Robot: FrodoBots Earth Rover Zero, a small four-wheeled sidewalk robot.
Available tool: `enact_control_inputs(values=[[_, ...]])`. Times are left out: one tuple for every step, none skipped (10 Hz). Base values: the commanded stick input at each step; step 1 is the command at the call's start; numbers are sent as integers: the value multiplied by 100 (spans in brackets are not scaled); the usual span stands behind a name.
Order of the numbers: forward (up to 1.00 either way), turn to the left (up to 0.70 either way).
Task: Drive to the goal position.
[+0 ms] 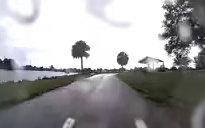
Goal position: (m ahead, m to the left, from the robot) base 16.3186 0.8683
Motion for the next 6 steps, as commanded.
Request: enact_control_inputs(values=[[100,0],[100,0],[100,-40],[100,-39],[100,-10],[100,0]])
